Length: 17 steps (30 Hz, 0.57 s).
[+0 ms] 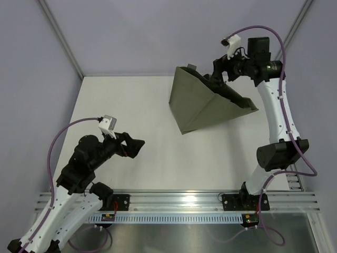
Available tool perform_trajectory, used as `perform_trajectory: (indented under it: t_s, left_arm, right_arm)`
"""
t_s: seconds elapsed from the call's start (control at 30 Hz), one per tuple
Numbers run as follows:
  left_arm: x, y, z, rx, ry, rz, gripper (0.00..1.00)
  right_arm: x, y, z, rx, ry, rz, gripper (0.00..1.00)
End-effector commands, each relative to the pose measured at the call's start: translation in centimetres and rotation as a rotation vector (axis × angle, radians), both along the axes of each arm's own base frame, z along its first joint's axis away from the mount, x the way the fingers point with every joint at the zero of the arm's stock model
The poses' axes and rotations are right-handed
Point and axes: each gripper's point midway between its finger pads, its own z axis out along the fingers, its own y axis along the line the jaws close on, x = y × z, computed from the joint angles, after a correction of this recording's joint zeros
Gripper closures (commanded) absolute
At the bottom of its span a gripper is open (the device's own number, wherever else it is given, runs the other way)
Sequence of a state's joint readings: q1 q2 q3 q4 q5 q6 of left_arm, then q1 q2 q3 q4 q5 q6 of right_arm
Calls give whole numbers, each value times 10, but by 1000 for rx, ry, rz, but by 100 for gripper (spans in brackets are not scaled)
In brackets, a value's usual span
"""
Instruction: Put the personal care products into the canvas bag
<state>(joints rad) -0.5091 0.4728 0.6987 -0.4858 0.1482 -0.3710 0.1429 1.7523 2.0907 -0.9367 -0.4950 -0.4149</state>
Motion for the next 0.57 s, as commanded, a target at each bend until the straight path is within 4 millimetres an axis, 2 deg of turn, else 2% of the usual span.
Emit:
perform_trajectory:
  t_s: [0.0, 0.03, 0.07, 0.1, 0.17, 0.2, 0.23, 0.27, 0.3, 0.33, 0.37, 0.4, 0.53]
  left_arm:
    - [-1, 4, 31, -16, -82, 3, 1]
    - [-1, 5, 30, -14, -80, 7, 1]
    - [-1, 5, 27, -9, -72, 8, 1]
    - [-2, 5, 25, -9, -68, 11, 1]
    - [-2, 6, 23, -8, -57, 18, 1]
    - [-2, 7, 22, -8, -55, 21, 1]
    - [-2, 7, 21, -7, -50, 23, 1]
    - [-2, 8, 21, -9, -50, 27, 1]
    - [-2, 8, 19, -7, -46, 28, 1]
    - [-2, 8, 20, -11, -47, 29, 1]
    - [-2, 8, 20, -14, -48, 30, 1]
    - [-1, 7, 20, -15, -48, 28, 1]
    - [2, 4, 19, -25, -36, 25, 1]
  right_arm:
    - [-13, -37, 43, 227, -25, -207, 0]
    - [-12, -62, 43, 253, -28, -291, 1]
    - [-13, -72, 42, 288, -18, -354, 1]
    - [-24, -84, 32, 273, -3, -414, 0]
    - [-31, -112, 23, 217, -29, -550, 0]
    - [-47, -121, 8, 186, -25, -597, 0]
    - [-53, -129, 2, 165, -47, -644, 0]
    - [-53, -148, 5, 139, -119, -737, 1]
    - [-71, -154, -8, 128, -135, -780, 0]
    - [-74, -160, -3, 136, -190, -813, 1]
    - [-89, -168, 8, 132, -247, -857, 1]
    - [-95, -171, -2, 118, -240, -869, 0]
    - [-119, -175, 1, 96, -267, -891, 0]
